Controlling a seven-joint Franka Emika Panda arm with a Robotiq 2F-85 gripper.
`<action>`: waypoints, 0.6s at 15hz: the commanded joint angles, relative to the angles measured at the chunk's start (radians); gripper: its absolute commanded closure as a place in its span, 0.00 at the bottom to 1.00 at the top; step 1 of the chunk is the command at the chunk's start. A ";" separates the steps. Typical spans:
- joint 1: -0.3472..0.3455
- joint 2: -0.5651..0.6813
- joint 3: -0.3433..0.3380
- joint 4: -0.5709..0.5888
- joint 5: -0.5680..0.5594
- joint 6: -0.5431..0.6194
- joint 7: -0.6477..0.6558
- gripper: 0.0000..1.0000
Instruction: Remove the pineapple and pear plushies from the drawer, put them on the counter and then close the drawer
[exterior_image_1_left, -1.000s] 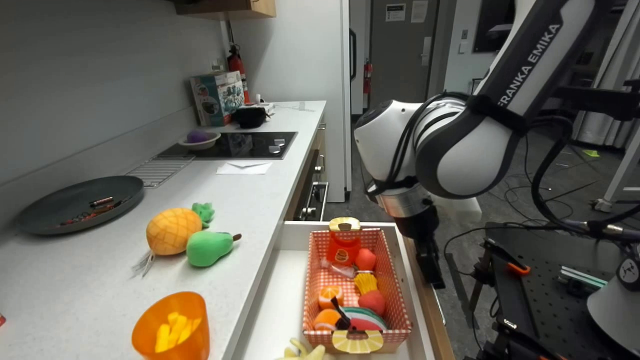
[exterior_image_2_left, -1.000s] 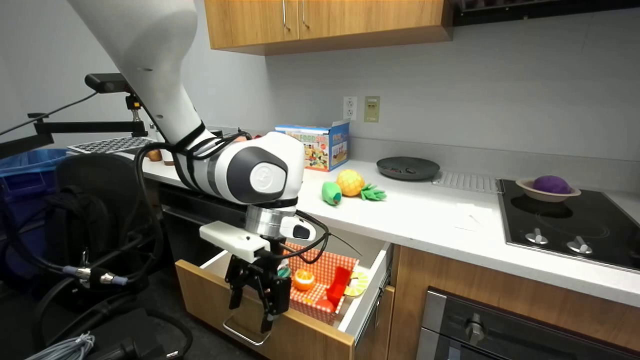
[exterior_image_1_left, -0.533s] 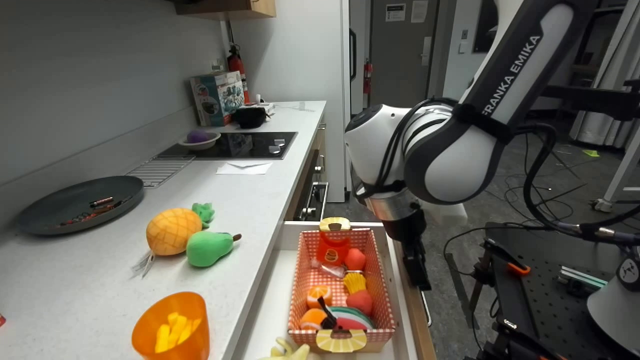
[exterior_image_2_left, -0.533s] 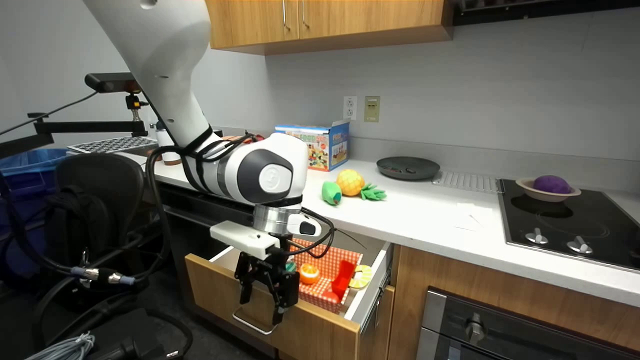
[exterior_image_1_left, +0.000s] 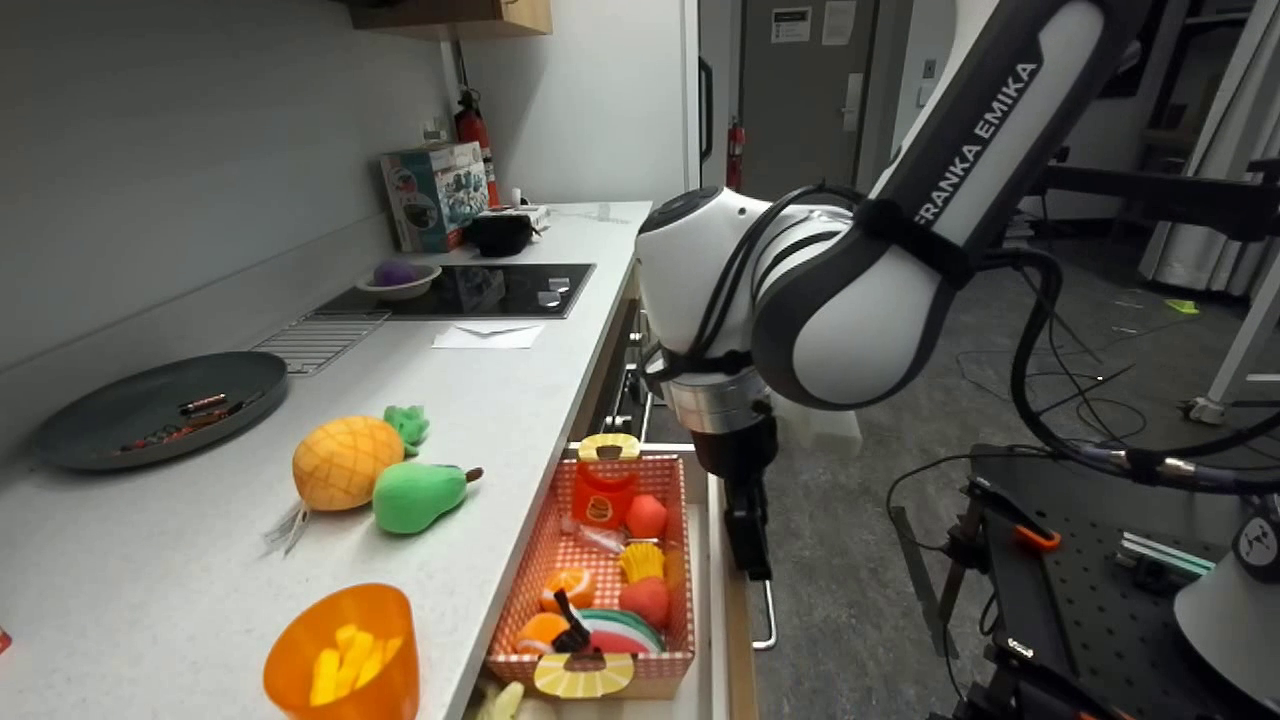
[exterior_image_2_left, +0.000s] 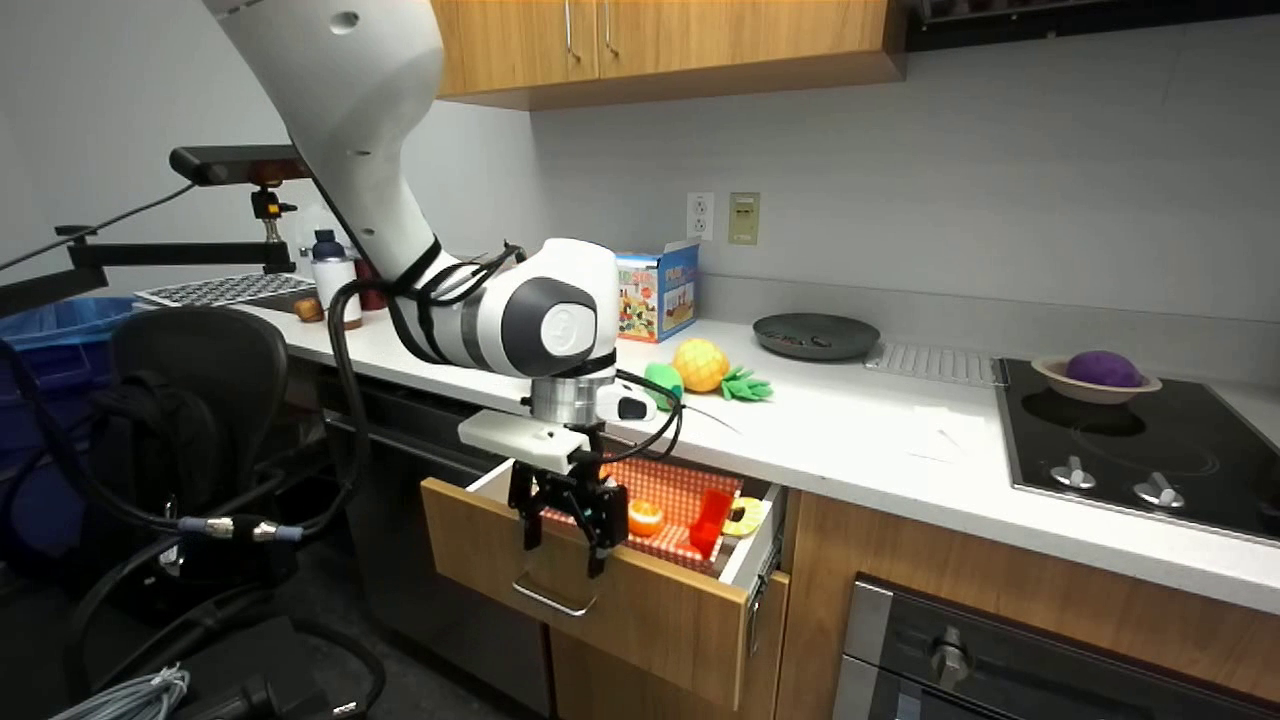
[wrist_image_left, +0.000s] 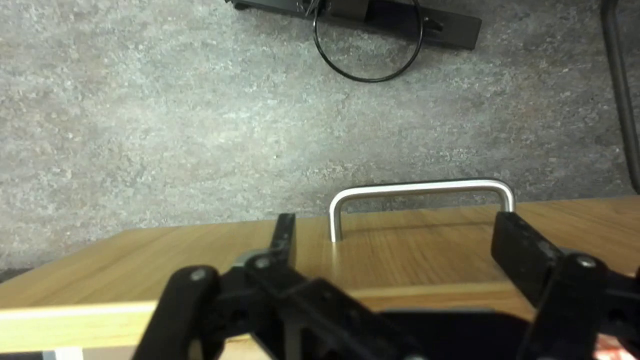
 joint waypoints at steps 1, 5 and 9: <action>0.031 0.089 0.017 0.136 -0.001 0.023 0.029 0.00; 0.032 0.168 0.015 0.267 0.008 0.031 0.002 0.00; 0.027 0.234 0.012 0.367 0.019 0.065 -0.003 0.00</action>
